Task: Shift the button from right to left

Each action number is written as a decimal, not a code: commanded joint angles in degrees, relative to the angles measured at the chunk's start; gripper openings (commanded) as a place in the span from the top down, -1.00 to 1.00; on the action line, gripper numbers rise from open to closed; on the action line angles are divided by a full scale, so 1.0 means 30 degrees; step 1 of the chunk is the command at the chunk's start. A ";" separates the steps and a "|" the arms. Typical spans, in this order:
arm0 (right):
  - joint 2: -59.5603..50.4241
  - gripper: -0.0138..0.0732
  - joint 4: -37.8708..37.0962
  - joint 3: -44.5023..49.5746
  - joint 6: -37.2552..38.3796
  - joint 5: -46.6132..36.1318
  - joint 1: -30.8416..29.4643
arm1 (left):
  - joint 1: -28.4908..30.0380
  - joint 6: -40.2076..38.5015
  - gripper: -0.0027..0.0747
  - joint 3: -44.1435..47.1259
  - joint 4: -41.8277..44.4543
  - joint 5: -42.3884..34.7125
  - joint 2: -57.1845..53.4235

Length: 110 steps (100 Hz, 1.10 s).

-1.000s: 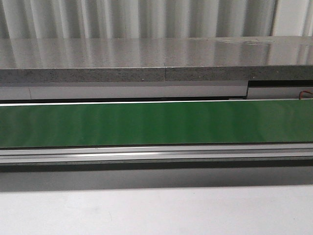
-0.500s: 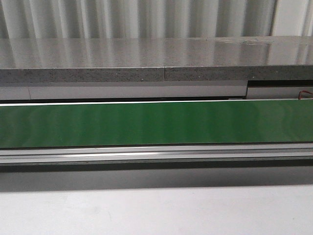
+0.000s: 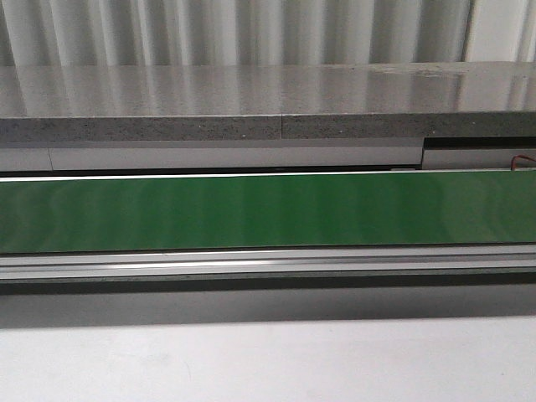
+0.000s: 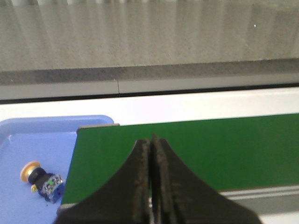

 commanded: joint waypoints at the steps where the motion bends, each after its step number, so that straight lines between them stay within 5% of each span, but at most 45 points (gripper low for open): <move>1: 0.0045 0.84 0.0156 -0.0492 -0.0141 -0.1201 -0.0004 | -0.0180 -0.0062 0.98 0.0245 -0.0225 -0.3329 0.0216; 15: 0.0045 0.84 0.0156 -0.0492 -0.0141 -0.1201 -0.0004 | -0.0431 -0.0184 0.98 0.2274 0.0502 -0.4666 -0.0096; 39: 0.0045 0.84 0.0156 -0.0492 -0.0141 -0.1201 -0.0004 | -0.1249 -0.5685 0.98 0.6063 0.4393 -0.6750 -0.2362; 110: 0.0045 0.84 0.0156 -0.0492 -0.0141 -0.1159 -0.0004 | -0.1291 -0.5857 0.98 0.9584 0.4842 -1.0033 -0.4840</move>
